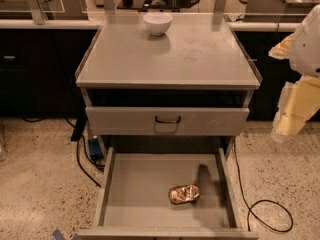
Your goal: Pick orange can from middle drawer and place on counter
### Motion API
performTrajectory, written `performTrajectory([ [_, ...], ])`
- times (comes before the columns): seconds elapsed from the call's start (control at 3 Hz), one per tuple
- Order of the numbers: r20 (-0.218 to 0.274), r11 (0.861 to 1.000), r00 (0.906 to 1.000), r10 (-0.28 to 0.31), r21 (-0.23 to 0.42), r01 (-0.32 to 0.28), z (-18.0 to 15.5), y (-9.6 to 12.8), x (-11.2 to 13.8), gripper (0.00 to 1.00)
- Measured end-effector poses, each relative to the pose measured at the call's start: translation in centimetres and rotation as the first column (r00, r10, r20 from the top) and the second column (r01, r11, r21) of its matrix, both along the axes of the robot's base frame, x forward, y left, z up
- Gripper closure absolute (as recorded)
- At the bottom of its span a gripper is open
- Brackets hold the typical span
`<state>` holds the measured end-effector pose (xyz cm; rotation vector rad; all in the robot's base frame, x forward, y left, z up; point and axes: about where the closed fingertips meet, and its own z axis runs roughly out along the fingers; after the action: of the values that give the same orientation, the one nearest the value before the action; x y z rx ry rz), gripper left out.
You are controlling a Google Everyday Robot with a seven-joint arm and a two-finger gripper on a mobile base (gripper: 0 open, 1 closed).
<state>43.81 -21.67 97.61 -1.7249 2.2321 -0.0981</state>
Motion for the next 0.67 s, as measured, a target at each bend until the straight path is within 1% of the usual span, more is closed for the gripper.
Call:
performTrajectory([
  [0.33,0.000,1.000,1.0000,0.000,0.000,0.000,0.0,0.0,0.0,0.00],
  [0.67,-0.035,0.999,0.9994,0.001,0.050,0.001,-3.5,0.8,-0.4,0.00],
])
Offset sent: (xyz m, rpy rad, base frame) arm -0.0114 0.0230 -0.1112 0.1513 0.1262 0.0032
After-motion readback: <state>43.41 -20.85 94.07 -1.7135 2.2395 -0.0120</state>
